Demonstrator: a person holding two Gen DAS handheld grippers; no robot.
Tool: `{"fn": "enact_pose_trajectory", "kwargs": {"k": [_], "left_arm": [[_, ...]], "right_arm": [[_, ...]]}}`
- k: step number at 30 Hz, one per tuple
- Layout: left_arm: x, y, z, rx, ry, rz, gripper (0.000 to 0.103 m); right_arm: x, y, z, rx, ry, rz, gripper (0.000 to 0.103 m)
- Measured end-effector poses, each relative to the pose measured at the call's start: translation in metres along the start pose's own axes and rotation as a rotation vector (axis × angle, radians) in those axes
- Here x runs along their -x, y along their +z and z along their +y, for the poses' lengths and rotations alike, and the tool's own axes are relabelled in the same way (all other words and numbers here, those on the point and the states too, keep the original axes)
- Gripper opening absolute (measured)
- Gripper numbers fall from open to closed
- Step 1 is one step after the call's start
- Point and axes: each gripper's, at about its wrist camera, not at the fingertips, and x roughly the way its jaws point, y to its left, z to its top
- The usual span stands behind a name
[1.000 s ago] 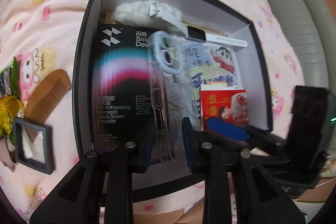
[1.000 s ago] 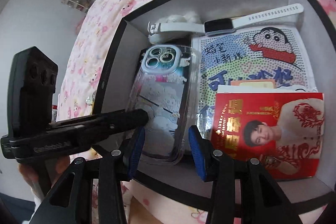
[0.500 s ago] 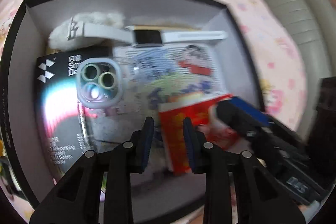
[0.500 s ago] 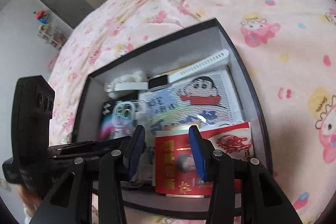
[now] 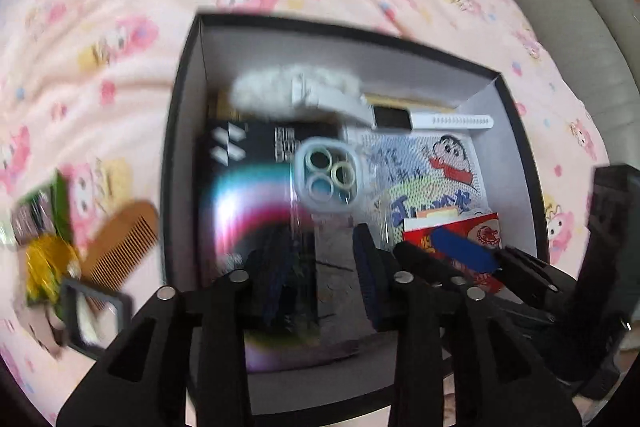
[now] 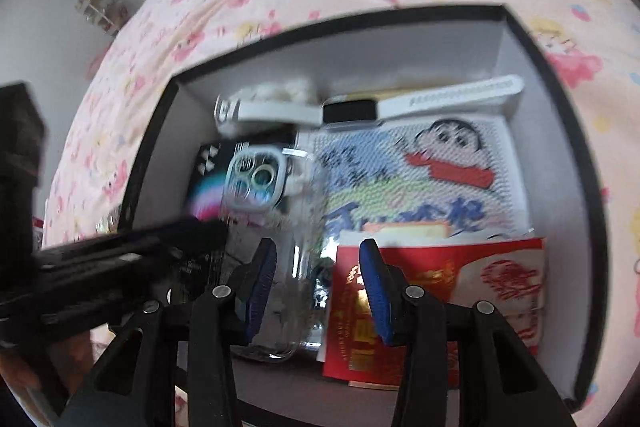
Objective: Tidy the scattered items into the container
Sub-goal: 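Lower the phone case into the box and open the left gripper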
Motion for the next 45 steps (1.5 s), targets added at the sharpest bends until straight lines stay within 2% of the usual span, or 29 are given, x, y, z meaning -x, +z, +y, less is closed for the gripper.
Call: {"fn": "enact_pose_trajectory", "kwargs": {"k": [1,3,5,7,9,11,15,16,17,19,21,22,24,25,26,29,33,34,36,38,41,43,45], "left_arm": [[-0.001,0.011,-0.006,-0.035,-0.006,-0.038,0.036],[0.012,0.008,-0.004,-0.084,0.02,-0.118,0.043],[0.02,0.006,0.002,-0.094,0.026,-0.15,0.043],[-0.008,0.025,-0.014,-0.065,-0.02,-0.132,0.043],[-0.019,0.029,-0.009,-0.041,-0.067,-0.107,0.043],[-0.022,0.028,0.002,-0.03,-0.068,-0.101,0.043],[-0.027,0.032,-0.004,-0.037,-0.093,-0.099,0.043],[-0.027,0.031,-0.004,-0.033,-0.114,-0.097,0.043],[-0.028,0.029,-0.005,-0.035,-0.131,-0.095,0.043],[-0.031,0.027,-0.013,-0.064,-0.141,-0.091,0.043],[-0.031,0.022,-0.02,-0.103,-0.124,-0.108,0.047],[-0.03,0.02,-0.023,-0.113,-0.154,-0.111,0.046],[-0.03,0.017,-0.029,-0.092,-0.3,-0.063,0.046],[-0.031,0.015,-0.032,-0.092,-0.325,-0.053,0.046],[-0.032,0.013,-0.037,-0.109,-0.32,-0.049,0.046],[-0.046,0.011,-0.049,-0.159,-0.208,-0.026,0.046],[-0.064,0.001,-0.067,-0.271,0.109,-0.005,0.046],[-0.067,0.0,-0.069,-0.28,0.147,0.003,0.046],[-0.069,-0.001,-0.069,-0.272,0.184,0.007,0.051],[-0.067,0.0,-0.067,-0.256,0.209,0.006,0.049],[-0.064,0.001,-0.063,-0.243,0.22,0.01,0.036],[-0.059,0.001,-0.062,-0.241,0.203,0.005,0.034],[-0.049,0.0,-0.059,-0.232,0.142,-0.003,0.034]], "right_arm": [[-0.004,0.0,0.001,-0.002,0.008,0.016,0.039],[-0.01,0.001,0.004,0.003,0.005,0.039,0.039],[-0.015,0.002,0.008,0.023,-0.027,0.057,0.039],[-0.022,0.002,0.011,0.037,-0.03,0.074,0.039],[-0.027,0.003,0.012,0.024,0.0,0.09,0.039],[-0.03,0.002,0.017,0.023,0.045,0.107,0.042],[-0.027,0.0,0.026,0.057,0.166,0.11,0.041],[-0.023,0.0,0.023,0.052,0.164,0.102,0.041],[-0.017,0.001,0.019,0.048,0.12,0.082,0.041],[-0.002,0.004,0.007,0.034,0.039,0.027,0.041],[0.016,0.008,-0.009,-0.018,0.007,-0.039,0.041],[0.025,0.009,-0.019,-0.057,0.004,-0.069,0.041],[0.036,0.008,-0.03,-0.099,-0.005,-0.106,0.041],[0.04,0.007,-0.034,-0.107,-0.009,-0.115,0.041],[0.041,0.005,-0.034,-0.111,-0.008,-0.116,0.041],[0.043,0.001,-0.034,-0.119,0.03,-0.104,0.041],[0.046,0.0,-0.024,-0.075,0.01,-0.119,0.042],[0.042,-0.003,-0.016,-0.056,-0.003,-0.119,0.042],[0.032,-0.007,-0.002,0.004,-0.032,-0.096,0.042],[0.019,-0.006,0.005,0.029,-0.049,-0.058,0.042],[0.008,-0.004,0.006,0.025,-0.062,-0.028,0.042],[0.006,-0.004,0.008,0.039,-0.086,-0.03,0.042],[0.007,-0.005,0.01,0.045,-0.086,-0.032,0.042]]}}
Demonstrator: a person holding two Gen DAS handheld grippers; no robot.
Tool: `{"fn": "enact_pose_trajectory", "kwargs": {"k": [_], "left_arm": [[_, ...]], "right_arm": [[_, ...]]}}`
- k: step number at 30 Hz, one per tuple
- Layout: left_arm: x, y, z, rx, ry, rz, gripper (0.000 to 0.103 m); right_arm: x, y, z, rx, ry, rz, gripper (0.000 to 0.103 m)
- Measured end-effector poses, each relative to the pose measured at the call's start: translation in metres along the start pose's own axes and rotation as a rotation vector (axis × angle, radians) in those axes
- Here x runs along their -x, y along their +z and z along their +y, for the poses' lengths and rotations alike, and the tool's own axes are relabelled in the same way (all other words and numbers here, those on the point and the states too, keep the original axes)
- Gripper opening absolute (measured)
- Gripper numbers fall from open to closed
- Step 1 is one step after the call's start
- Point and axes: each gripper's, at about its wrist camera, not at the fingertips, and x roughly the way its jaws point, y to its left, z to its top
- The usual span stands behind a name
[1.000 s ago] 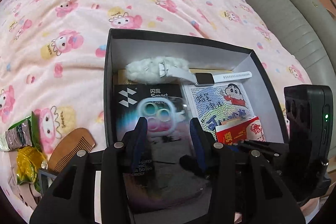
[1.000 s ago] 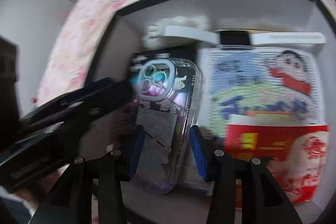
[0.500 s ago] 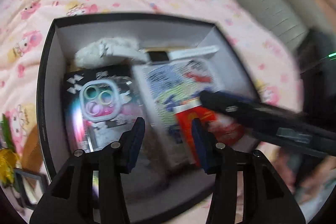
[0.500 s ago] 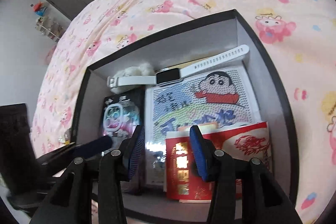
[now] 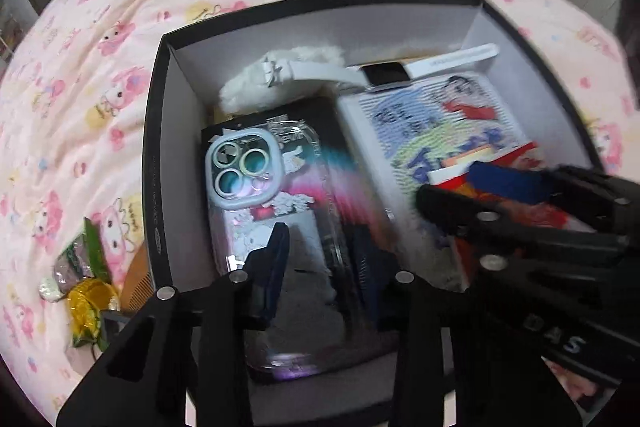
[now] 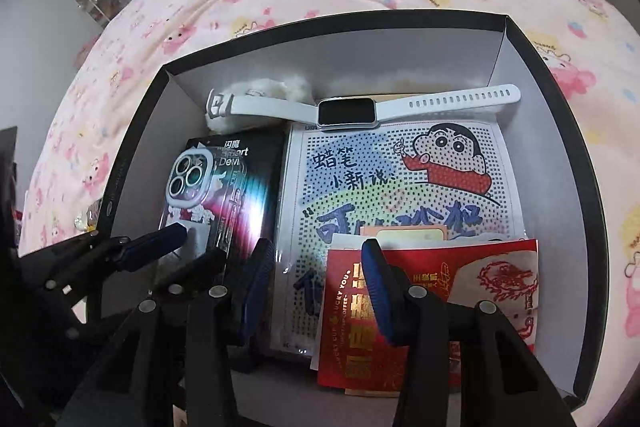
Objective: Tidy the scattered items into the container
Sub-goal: 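Lower the phone case into the box and open the left gripper, then lift the open left gripper out of the box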
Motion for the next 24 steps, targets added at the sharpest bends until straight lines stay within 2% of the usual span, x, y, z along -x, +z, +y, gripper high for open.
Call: {"fn": "enact_pose_trajectory", "kwargs": {"k": [4,7,10,13,14,16,17,21,24], "left_arm": [[0.021,0.002,0.013,0.026,-0.089,-0.059,0.034],[0.036,0.002,0.024,0.061,-0.156,-0.15,0.034],[0.042,0.012,0.046,0.127,-0.217,-0.182,0.034],[0.027,0.033,0.057,0.168,-0.24,-0.137,0.028],[0.019,0.04,0.06,0.181,-0.241,-0.106,0.027],[0.007,0.045,0.067,0.196,-0.26,-0.055,0.027],[0.001,0.047,0.071,0.204,-0.274,-0.037,0.028],[-0.009,0.058,0.073,0.189,-0.21,-0.008,0.028],[-0.009,0.064,0.072,0.204,-0.228,-0.013,0.028]], "right_arm": [[0.008,-0.002,-0.003,-0.056,0.076,-0.03,0.042],[0.018,0.0,-0.011,-0.107,0.11,-0.077,0.041],[0.011,0.01,-0.008,-0.104,0.162,-0.061,0.038],[-0.002,0.026,0.001,-0.077,0.161,0.0,0.038],[-0.004,0.028,0.004,-0.063,0.157,0.012,0.033],[-0.015,0.03,0.015,-0.041,0.131,0.039,0.033],[-0.021,0.031,0.02,-0.034,0.156,0.056,0.033],[-0.033,0.028,0.033,0.029,0.154,0.091,0.033],[-0.04,0.023,0.041,0.067,0.205,0.12,0.033]]}}
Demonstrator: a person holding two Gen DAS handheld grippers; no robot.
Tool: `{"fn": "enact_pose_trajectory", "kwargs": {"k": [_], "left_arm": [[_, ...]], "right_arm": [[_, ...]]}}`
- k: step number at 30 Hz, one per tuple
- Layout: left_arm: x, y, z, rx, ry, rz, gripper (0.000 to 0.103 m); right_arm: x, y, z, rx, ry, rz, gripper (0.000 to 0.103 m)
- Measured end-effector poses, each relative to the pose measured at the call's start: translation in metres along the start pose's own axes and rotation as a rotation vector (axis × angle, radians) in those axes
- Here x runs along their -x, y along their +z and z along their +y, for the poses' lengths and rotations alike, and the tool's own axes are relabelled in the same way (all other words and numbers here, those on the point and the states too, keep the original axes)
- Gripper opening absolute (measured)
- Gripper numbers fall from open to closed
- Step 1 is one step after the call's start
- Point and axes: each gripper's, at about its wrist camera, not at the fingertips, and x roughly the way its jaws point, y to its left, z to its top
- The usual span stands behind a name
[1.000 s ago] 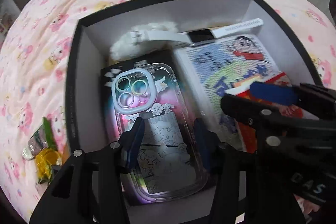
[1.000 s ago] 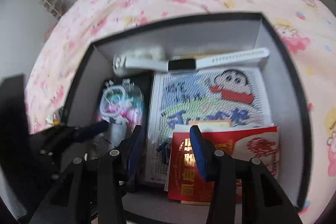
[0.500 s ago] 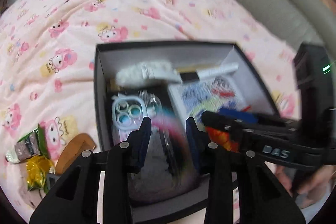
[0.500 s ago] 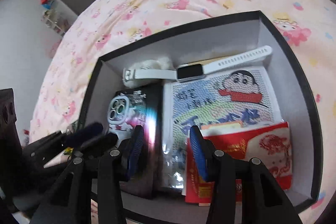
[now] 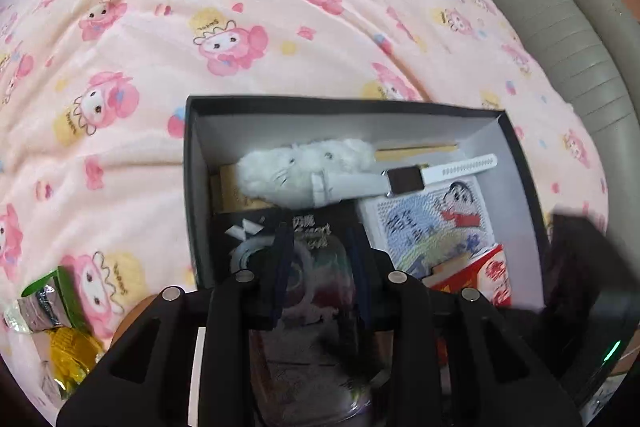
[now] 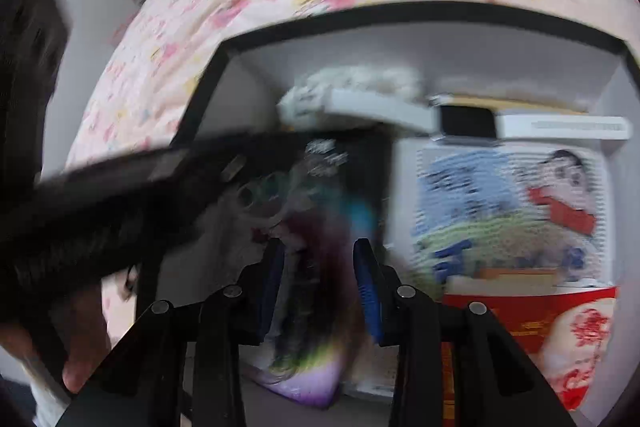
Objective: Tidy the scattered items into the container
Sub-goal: 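Lift the open left gripper out of the box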
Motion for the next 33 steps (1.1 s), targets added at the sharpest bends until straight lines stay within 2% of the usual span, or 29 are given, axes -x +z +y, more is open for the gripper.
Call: {"fn": "enact_pose_trajectory", "kwargs": {"k": [2,6,9,14,19,20,23,24,25,27,29,30,33], "left_arm": [[0.0,-0.004,0.005,0.008,-0.012,-0.012,0.03],[0.007,-0.017,0.005,-0.021,0.015,-0.033,0.03],[0.009,-0.022,0.005,-0.026,-0.015,-0.029,0.03],[0.007,-0.027,-0.002,-0.058,-0.037,-0.025,0.03],[-0.001,-0.02,-0.017,-0.11,0.061,-0.039,0.031],[-0.004,-0.015,-0.019,-0.111,0.055,-0.026,0.031],[-0.001,-0.013,-0.019,-0.077,-0.031,-0.011,0.031],[-0.001,-0.015,-0.02,-0.084,-0.026,-0.008,0.031],[-0.002,-0.018,-0.02,-0.087,0.004,-0.004,0.031],[-0.008,-0.021,-0.019,-0.092,0.095,-0.01,0.022],[-0.013,-0.021,-0.023,-0.098,0.118,0.0,0.024],[-0.017,-0.018,-0.025,-0.089,0.115,0.012,0.029],[-0.028,-0.014,-0.025,-0.079,0.109,0.037,0.032]], "right_arm": [[-0.007,-0.005,0.005,0.017,0.054,0.026,0.034],[-0.007,-0.003,0.009,0.039,0.067,0.032,0.035],[-0.001,-0.002,0.003,0.017,0.082,0.029,0.035],[0.039,-0.006,-0.014,-0.008,-0.073,-0.071,0.035],[0.077,-0.008,-0.038,-0.025,-0.203,-0.17,0.035],[0.08,-0.009,-0.044,-0.043,-0.216,-0.18,0.035],[0.077,-0.002,-0.054,-0.105,-0.166,-0.175,0.035],[0.074,-0.002,-0.054,-0.121,-0.135,-0.166,0.035],[0.072,-0.002,-0.056,-0.131,-0.105,-0.153,0.035],[0.059,-0.007,-0.048,-0.125,-0.1,-0.141,0.035],[0.053,-0.008,-0.045,-0.101,-0.131,-0.129,0.035],[0.049,-0.008,-0.042,-0.08,-0.159,-0.122,0.035],[0.04,-0.011,-0.039,-0.028,-0.282,-0.092,0.035]]}}
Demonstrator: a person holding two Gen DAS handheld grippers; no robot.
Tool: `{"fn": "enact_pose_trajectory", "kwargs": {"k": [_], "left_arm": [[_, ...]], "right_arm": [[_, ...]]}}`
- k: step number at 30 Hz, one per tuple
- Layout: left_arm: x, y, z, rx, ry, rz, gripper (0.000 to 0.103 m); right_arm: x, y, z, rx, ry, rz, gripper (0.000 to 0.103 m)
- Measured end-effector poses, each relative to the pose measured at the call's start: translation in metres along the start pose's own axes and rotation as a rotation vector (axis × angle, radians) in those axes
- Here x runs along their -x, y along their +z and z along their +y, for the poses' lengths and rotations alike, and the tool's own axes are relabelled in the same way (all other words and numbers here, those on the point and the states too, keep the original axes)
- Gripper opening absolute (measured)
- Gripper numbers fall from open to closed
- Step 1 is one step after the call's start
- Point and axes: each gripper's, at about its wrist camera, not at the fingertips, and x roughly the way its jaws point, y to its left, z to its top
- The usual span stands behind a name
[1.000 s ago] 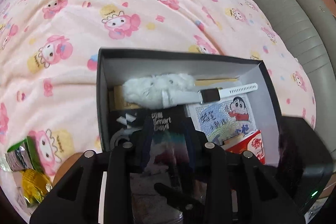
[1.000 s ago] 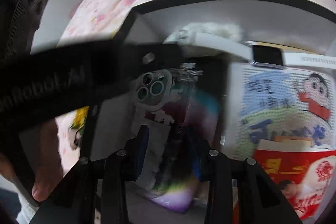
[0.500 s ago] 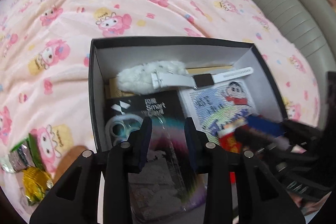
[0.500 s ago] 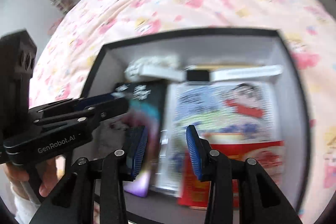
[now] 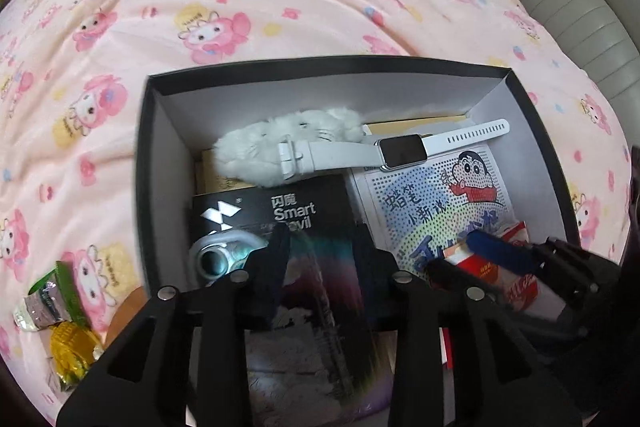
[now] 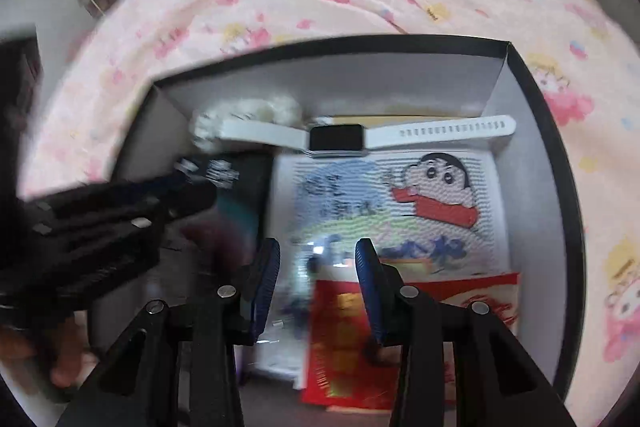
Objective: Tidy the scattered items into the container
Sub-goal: 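Lift the open left gripper out of the box, then move the left gripper to the beige cloth and close on it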
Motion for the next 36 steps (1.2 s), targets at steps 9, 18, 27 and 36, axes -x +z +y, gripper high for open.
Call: {"fn": "enact_pose_trajectory", "kwargs": {"k": [9,18,27,36], "left_arm": [[0.002,-0.021,0.0,-0.008,-0.099,0.05,0.033],[0.038,-0.037,-0.011,-0.052,-0.07,-0.08,0.034],[0.11,-0.09,-0.007,-0.046,-0.09,-0.17,0.034],[0.183,-0.165,0.096,0.113,-0.052,-0.211,0.046]], "right_arm": [[0.006,-0.001,0.001,0.015,-0.029,-0.022,0.036],[0.017,-0.001,0.001,0.016,-0.055,-0.071,0.039],[0.087,-0.042,0.037,0.086,-0.07,-0.27,0.039],[0.098,-0.074,0.145,0.251,0.215,-0.23,0.039]]}}
